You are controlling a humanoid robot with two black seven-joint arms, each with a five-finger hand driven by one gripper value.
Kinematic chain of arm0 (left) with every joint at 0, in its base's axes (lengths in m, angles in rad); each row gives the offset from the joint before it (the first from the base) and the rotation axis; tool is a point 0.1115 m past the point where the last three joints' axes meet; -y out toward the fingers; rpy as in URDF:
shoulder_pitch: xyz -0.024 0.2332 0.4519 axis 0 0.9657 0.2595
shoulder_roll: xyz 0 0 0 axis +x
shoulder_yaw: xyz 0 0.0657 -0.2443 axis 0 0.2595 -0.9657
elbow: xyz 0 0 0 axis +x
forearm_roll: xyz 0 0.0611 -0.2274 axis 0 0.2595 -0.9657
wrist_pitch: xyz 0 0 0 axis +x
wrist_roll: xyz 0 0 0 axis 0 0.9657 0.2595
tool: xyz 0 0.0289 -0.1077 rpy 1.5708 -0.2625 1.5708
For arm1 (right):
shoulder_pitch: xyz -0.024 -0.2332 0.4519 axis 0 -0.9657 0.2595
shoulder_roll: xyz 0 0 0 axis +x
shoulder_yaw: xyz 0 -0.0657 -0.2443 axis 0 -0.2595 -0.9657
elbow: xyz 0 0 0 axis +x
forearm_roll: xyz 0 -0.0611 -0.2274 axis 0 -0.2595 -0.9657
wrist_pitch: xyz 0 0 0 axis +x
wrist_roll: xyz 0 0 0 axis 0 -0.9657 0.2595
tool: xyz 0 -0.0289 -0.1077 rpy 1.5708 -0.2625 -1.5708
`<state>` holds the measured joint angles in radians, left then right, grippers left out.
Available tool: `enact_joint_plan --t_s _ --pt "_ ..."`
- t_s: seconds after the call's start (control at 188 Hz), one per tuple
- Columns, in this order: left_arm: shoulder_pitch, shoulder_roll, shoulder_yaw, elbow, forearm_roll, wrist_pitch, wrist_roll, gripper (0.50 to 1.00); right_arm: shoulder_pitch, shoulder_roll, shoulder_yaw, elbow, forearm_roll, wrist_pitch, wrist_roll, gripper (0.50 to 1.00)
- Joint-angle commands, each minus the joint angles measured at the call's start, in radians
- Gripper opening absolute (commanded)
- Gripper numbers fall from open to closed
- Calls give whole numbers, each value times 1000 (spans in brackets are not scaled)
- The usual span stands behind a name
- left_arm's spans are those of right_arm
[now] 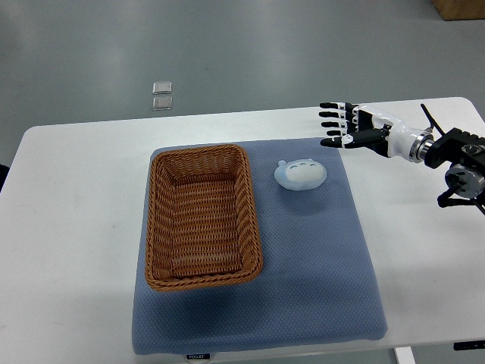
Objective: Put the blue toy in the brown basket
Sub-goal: 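Reach the right hand down to the pale blue plush toy and grasp it, then lift the plush toy with the right hand and carry it over the basket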
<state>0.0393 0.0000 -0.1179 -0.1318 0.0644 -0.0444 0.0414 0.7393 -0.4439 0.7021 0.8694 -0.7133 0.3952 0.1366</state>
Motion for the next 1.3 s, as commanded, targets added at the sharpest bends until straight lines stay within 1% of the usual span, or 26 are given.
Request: enact_joint_plan --t_s 0.0,0.101,0.249,0.297,0.35,0.456,0.615,0.801,0.928,1.04,1.125,1.199,1.236,1.263,1.294 --pt "2 0 0 1 0 0 0 1000 23 -13 -3 36 -143 17 17 911" --pt "2 0 0 0 0 0 0 1000 29 -16 -4 65 -311 50 20 909" --pt "2 0 1 1 0 0 0 1000 58 -9 -15 66 -466 47 27 895" --pt "2 0 1 1 0 0 0 1000 89 1 -39 66 -502 40 27 885" --pt "2 0 1 1 0 0 0 1000 121 2 -72 66 -515 39 27 870" --pt "2 0 1 0 0 0 0 1000 158 -1 -141 62 -519 27 27 870" --pt "2 0 1 0 0 0 0 1000 166 1 -204 60 -554 21 29 870" --pt "2 0 1 1 0 0 0 1000 161 7 -239 52 -595 -24 29 870" --pt "2 0 1 1 0 0 0 1000 163 34 -265 31 -598 -70 29 868" --pt "2 0 1 1 0 0 0 1000 161 59 -274 14 -600 -87 29 866" --pt "2 0 1 1 0 0 0 1000 160 88 -280 -17 -601 -105 29 846" --pt "2 0 1 1 0 0 0 1000 160 111 -293 -40 -623 -119 29 817" --pt "2 0 1 1 0 0 0 1000 160 116 -300 -44 -634 -131 31 795" --pt "1 0 1 1 0 0 0 1000 158 116 -303 -44 -637 -136 31 791" --pt "2 0 1 1 0 0 0 1000 158 122 -312 -44 -638 -145 34 758"
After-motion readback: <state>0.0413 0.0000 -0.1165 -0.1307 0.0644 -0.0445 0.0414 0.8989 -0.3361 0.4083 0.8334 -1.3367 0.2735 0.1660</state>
